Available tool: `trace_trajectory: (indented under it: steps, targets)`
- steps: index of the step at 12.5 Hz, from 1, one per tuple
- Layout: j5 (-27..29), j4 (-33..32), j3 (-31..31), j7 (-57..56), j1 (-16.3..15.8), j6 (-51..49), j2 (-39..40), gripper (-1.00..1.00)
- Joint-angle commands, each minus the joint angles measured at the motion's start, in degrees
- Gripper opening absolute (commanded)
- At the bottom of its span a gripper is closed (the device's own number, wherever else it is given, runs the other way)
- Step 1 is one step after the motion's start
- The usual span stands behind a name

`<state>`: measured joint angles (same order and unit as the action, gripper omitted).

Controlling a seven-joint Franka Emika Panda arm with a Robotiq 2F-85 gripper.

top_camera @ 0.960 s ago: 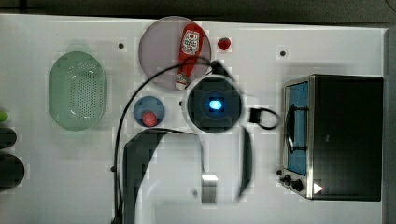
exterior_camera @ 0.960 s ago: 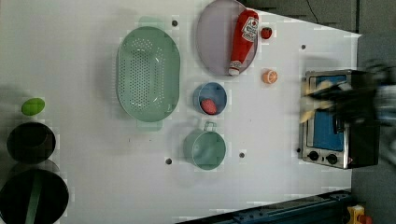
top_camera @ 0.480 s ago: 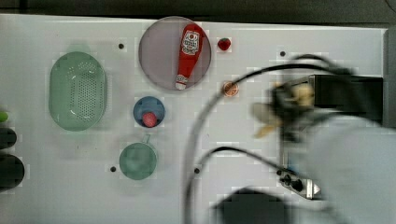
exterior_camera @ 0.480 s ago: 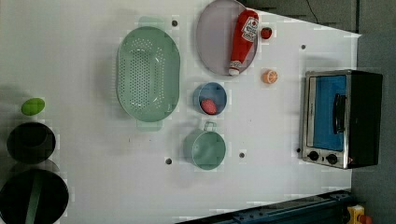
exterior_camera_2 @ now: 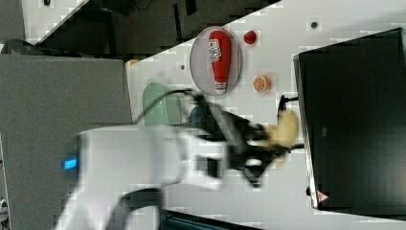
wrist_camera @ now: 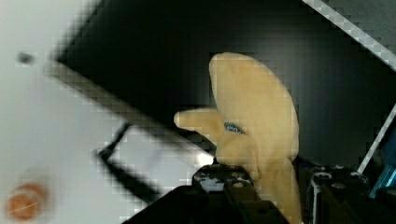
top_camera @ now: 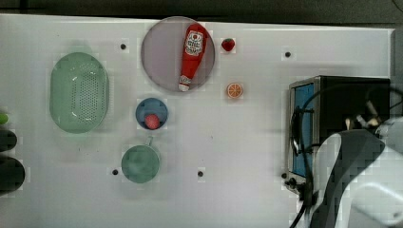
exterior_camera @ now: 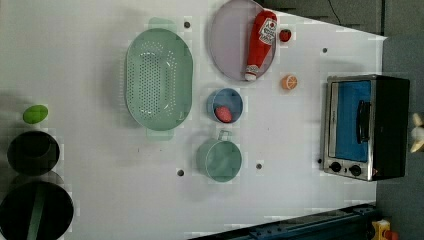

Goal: Pick banana from table and place on oven.

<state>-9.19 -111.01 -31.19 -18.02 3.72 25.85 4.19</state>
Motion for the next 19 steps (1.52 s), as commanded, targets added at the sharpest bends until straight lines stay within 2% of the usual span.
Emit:
trace_trajectory:
  steps: [1, 2, 3, 8, 10, 13, 17, 19]
  targets:
    - [1.6, 0.7, -1.9, -16.2, -0.6, 7.0, 3.0, -0.46]
    - [1.8, 0.7, -2.4, -17.0, -0.6, 8.1, 4.8, -0.37]
    - [2.2, 0.6, -2.6, -16.9, -0.6, 8.0, 6.1, -0.18]
    - [2.5, 0.5, -1.9, -16.9, -1.0, 8.0, 7.1, 1.00]
    - [2.5, 1.8, -0.4, -16.9, -2.0, 7.9, 5.6, 1.00]
    - [2.5, 3.0, 5.3, -13.3, -4.8, 4.2, 0.2, 1.00]
    - [2.8, 2.9, 15.6, 13.4, -6.9, -11.3, -9.3, 1.00]
    - [3.2, 2.5, 20.2, 27.5, -6.9, -14.1, -13.3, 1.00]
